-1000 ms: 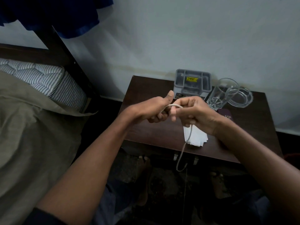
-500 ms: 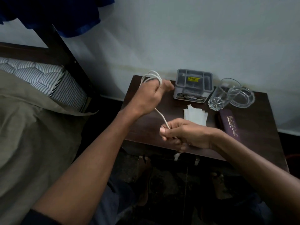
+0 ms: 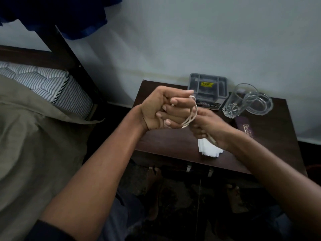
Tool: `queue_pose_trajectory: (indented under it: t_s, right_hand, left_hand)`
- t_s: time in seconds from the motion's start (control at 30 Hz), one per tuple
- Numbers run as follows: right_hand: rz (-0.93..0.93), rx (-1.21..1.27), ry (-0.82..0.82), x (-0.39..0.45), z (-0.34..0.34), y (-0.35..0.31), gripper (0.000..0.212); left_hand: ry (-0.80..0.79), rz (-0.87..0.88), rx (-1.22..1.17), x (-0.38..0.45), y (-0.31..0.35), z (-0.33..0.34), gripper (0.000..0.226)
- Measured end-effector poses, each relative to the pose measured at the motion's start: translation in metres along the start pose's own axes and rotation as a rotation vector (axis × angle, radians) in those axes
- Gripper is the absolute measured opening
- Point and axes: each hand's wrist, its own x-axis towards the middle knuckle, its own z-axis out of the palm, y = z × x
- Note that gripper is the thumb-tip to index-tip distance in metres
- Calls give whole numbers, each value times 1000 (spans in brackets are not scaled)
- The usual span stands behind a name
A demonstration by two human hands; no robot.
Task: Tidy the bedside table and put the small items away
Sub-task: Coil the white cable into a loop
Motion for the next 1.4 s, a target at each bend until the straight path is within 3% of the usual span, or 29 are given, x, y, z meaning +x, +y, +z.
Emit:
queue_pose_trajectory:
  t_s: [0.07,0.17,0.27,0.3,0.43,0.63,0.7,0.8,0.9,1.1,1.17,1.27,1.3,1.4]
  right_hand:
    - [-28,45,-79,-2,11,4,34]
    - [-20,203,-85,-4,14,-4,27]
    - [52,304,-71,-2,7,-9,62]
    - [41,302,-63,-2,5,-9,65]
    - [-54,139,55,-1,4,2,32]
    - [-125,82,308,7,13,12,29]
    - [-159,68,358,7,13,9,32]
    - [-188,27,348,6,9,3,31]
    - [-187,-122,312,4,7,3,36]
    - [-290,-591,302,-5,-1,0,30]
    - [-311,-621,237,-7,0,0,26]
    - [-329,-447,127,-5,2,-4,26]
    - [-307,-377,97,-4,1,-5,27]
    - [-169,-291,63,0,2,-4,26]
  left_hand:
    - [-21,57,-112,3,-1,2,49]
    - [44,170,-192,7,-4,3,50]
    - [276,198,-132,10,-4,-2,52]
    - [360,196,-120,9,-4,-6,53]
    - [600,170,-87,12,-5,-16,57]
    - [942,197,161,31,-10,-13,50]
    - [1115,224,389,30,-9,-14,44]
    - [1418,180,1118,23,-11,-19,43]
    - [1467,179,1324,18,-13,-20,42]
    - [1603,227,1254,3,-6,-39,38]
    - [1621,256,1208,0,-8,-43,36]
    - [1640,266,1181,0,-8,-49,36]
    - [1622,300,1107,2,-8,-50,36]
    - [1494,460,569,11,-7,-45,38]
